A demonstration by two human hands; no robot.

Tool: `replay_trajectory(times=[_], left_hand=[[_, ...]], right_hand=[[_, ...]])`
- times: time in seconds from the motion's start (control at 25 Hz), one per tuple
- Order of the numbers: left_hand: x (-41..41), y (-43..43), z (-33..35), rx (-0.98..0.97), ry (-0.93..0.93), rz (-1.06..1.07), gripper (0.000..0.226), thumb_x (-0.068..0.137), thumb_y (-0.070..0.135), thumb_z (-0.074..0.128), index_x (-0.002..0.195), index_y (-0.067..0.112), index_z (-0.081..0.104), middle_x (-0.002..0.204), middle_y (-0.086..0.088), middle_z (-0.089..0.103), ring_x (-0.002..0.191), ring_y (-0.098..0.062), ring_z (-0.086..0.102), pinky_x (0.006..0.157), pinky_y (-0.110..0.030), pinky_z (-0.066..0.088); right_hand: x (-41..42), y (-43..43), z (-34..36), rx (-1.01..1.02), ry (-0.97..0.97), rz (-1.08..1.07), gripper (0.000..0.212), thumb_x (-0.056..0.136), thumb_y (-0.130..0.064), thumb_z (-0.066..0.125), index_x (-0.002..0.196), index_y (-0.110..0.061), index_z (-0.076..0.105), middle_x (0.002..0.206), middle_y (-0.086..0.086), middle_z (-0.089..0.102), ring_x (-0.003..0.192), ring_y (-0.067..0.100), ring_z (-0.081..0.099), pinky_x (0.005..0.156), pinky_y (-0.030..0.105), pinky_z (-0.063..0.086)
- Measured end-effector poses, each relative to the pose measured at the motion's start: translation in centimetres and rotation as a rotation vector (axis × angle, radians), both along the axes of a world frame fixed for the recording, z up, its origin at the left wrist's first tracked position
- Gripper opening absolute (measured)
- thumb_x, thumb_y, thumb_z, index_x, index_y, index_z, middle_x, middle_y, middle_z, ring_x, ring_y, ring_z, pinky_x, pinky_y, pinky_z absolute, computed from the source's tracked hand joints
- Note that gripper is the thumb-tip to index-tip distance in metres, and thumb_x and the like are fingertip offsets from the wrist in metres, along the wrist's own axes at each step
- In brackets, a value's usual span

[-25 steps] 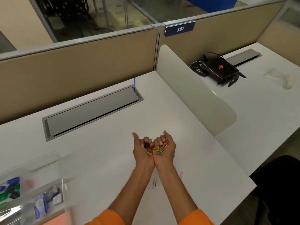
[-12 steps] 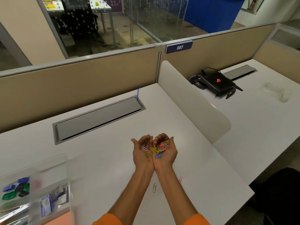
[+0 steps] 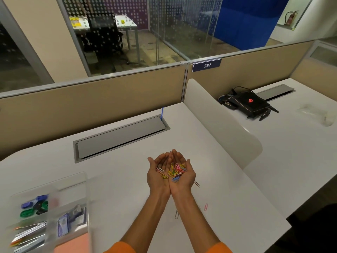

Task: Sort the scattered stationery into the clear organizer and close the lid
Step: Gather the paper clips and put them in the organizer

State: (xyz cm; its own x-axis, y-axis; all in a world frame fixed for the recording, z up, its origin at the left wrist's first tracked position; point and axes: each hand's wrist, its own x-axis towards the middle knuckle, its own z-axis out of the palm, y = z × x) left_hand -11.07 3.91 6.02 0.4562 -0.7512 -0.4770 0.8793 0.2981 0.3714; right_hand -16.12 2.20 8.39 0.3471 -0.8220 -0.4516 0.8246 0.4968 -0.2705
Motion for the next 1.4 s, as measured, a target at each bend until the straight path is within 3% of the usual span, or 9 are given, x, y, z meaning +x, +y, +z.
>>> replay_trajectory(times=[0.12,0.2,0.32,0.56,0.76,0.96,1.08,1.2,1.4], left_hand=[[0.1,0.6,-0.2,-0.047,-0.002,0.023,0.058,0.085,0.054,0.06,0.108,0.002,0.067,0.122,-0.017,0.064,0.118,-0.034,0.059,0.108,-0.051,0.039],[0.1,1.2,0.5,-0.039,-0.019,0.043,0.06,0.091,0.054,0.05,0.117,0.002,0.064,0.125,-0.016,0.063,0.118,-0.032,0.059,0.106,-0.048,0.042],[0.3,2.3,2.2,0.013,-0.065,0.089,0.059,0.1,0.047,0.032,0.12,-0.001,0.06,0.125,-0.015,0.063,0.118,-0.026,0.059,0.102,-0.039,0.044],[3.4,4.6,3.8,0.003,-0.057,0.173,0.06,0.101,0.046,0.028,0.123,-0.001,0.058,0.124,-0.014,0.063,0.117,-0.026,0.059,0.087,-0.035,0.05],[8.1,8.6,3.6,0.006,-0.058,0.264,0.058,0.101,0.046,0.029,0.122,0.001,0.059,0.125,-0.015,0.063,0.118,-0.029,0.059,0.101,-0.041,0.045],[13.7,13.8,3.0,0.062,-0.027,0.403,0.056,0.101,0.043,0.031,0.121,0.0,0.06,0.123,-0.015,0.064,0.115,-0.03,0.06,0.095,-0.041,0.048],[17.1,16.6,2.2,0.105,0.013,0.466,0.052,0.101,0.042,0.032,0.111,0.0,0.063,0.125,-0.017,0.061,0.109,-0.029,0.061,0.092,-0.039,0.049],[19.8,19.1,1.1,0.161,0.077,0.504,0.05,0.102,0.04,0.032,0.103,0.001,0.063,0.127,-0.019,0.059,0.105,-0.028,0.061,0.09,-0.039,0.049],[22.9,21.1,-1.1,0.272,0.139,0.494,0.049,0.1,0.043,0.038,0.112,0.001,0.061,0.131,-0.019,0.057,0.115,-0.033,0.056,0.103,-0.049,0.043]], right_hand=[[0.2,0.6,0.0,0.02,-0.002,0.018,0.053,0.1,-0.039,0.033,0.113,0.002,0.063,0.119,0.019,0.066,0.108,0.034,0.065,0.095,0.045,0.05],[0.2,0.9,-0.1,0.025,-0.003,0.028,0.058,0.1,-0.041,0.032,0.113,0.003,0.066,0.121,0.019,0.065,0.113,0.034,0.062,0.105,0.047,0.043],[0.5,1.5,0.0,0.01,-0.006,0.045,0.059,0.101,-0.042,0.031,0.114,0.003,0.066,0.124,0.019,0.064,0.117,0.032,0.059,0.102,0.045,0.045],[3.8,3.2,0.9,0.0,0.031,0.136,0.062,0.1,-0.046,0.028,0.125,0.002,0.058,0.126,0.018,0.062,0.119,0.033,0.057,0.104,0.046,0.042],[8.6,6.8,1.1,0.009,0.052,0.253,0.06,0.1,-0.044,0.027,0.123,0.001,0.06,0.126,0.017,0.062,0.118,0.033,0.057,0.108,0.047,0.039],[15.0,11.6,0.1,0.034,0.084,0.392,0.056,0.101,-0.041,0.03,0.124,0.001,0.059,0.127,0.019,0.06,0.122,0.037,0.053,0.112,0.052,0.033],[18.6,14.5,-0.8,0.062,0.11,0.453,0.057,0.1,-0.041,0.031,0.123,0.002,0.06,0.126,0.021,0.06,0.12,0.039,0.055,0.108,0.053,0.037],[21.5,17.2,-1.5,0.13,0.154,0.487,0.054,0.102,-0.038,0.032,0.122,0.005,0.058,0.125,0.023,0.059,0.11,0.037,0.058,0.094,0.046,0.047],[24.7,19.2,-2.5,0.223,0.264,0.511,0.047,0.102,-0.035,0.036,0.117,0.003,0.058,0.107,0.02,0.061,0.09,0.035,0.06,0.074,0.044,0.051]])
